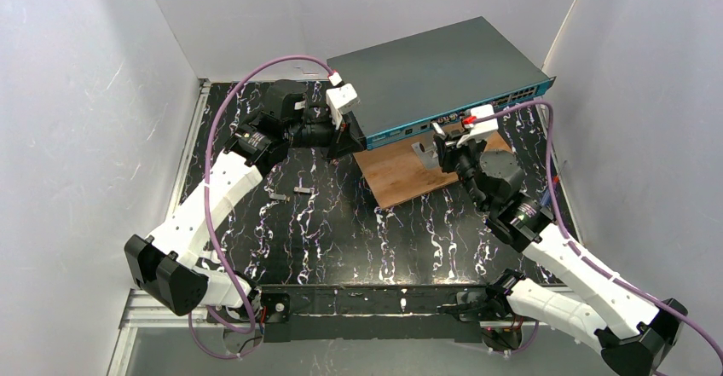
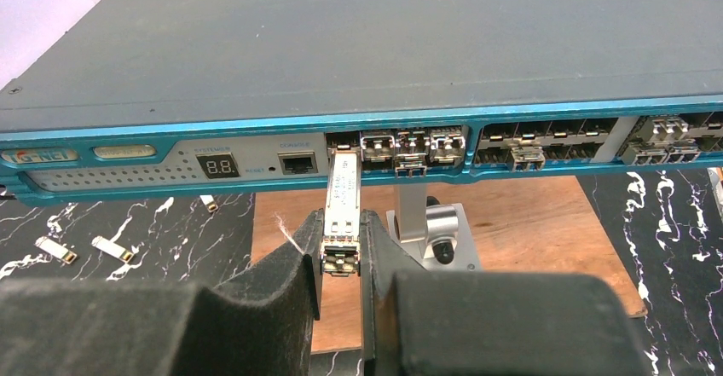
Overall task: Insert the plug into the switch port
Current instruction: Pick up the plug from the center of the board.
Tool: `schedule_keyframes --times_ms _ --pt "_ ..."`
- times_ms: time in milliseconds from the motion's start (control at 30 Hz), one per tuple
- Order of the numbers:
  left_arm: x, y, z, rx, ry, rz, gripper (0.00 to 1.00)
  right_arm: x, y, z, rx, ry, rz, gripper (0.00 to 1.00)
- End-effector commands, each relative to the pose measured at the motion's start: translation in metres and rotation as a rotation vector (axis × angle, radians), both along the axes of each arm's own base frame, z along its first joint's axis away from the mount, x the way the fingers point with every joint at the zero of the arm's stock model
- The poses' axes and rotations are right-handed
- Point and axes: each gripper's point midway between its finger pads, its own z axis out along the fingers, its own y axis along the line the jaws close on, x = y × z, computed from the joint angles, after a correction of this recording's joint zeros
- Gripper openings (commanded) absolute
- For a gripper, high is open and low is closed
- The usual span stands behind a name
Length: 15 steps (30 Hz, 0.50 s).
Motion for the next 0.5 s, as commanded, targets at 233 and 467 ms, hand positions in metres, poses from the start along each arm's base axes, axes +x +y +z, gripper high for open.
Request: schedule_keyframes --times_ms 233,467 --pt "-0.03 0.003 0.004 -0.004 0.058 -0.068 0.0 0.0 -0.004 0.027 0.058 -0.08 -0.009 0.01" --pt "-0.031 0.003 0.004 -0.001 0.061 -0.068 0.0 -0.003 -0.001 0.033 0.07 -0.091 0.015 0.01"
